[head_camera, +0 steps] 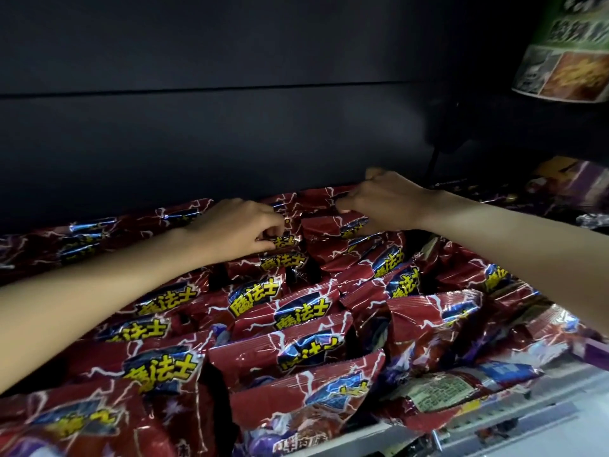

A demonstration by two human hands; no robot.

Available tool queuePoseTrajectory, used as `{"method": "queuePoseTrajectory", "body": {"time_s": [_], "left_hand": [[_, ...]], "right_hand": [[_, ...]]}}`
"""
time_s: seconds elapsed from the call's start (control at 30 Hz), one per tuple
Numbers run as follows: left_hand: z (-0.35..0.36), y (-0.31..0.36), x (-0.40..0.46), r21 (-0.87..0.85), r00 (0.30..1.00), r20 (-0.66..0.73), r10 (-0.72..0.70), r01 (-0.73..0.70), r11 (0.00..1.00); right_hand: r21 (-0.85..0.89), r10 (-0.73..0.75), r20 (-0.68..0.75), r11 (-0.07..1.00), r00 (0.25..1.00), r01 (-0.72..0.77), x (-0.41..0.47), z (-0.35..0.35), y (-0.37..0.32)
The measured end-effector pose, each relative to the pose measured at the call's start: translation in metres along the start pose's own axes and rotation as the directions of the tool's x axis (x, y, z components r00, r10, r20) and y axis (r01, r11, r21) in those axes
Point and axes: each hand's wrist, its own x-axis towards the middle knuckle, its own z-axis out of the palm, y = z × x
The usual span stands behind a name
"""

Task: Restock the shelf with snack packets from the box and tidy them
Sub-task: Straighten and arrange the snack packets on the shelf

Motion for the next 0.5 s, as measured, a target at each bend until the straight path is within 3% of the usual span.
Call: {"method": "queuePoseTrajectory", "body": {"time_s": [0.2, 0.37, 0.5], "left_hand": [[0.003, 0.005, 0.004, 0.216, 0.998, -0.06, 0.006, 0.007, 0.976], [0.005, 0.007, 0.009, 0.217, 0.998, -0.048, -0.043, 0.053, 0.975], [0.009, 0.007, 0.011, 0.131, 0.997, -0.027, -0.069, 0.072, 0.989]], "right_hand": [[0.026, -0.003, 0.083, 1.0, 0.997, 0.001, 0.009, -0.01, -0.013], [0.114, 0.008, 0.196, 0.993, 0.98, -0.031, 0.005, -0.011, -0.008], [0.06, 0.02, 0.149, 0.998, 0.989, -0.029, -0.001, -0.009, -0.011]]}}
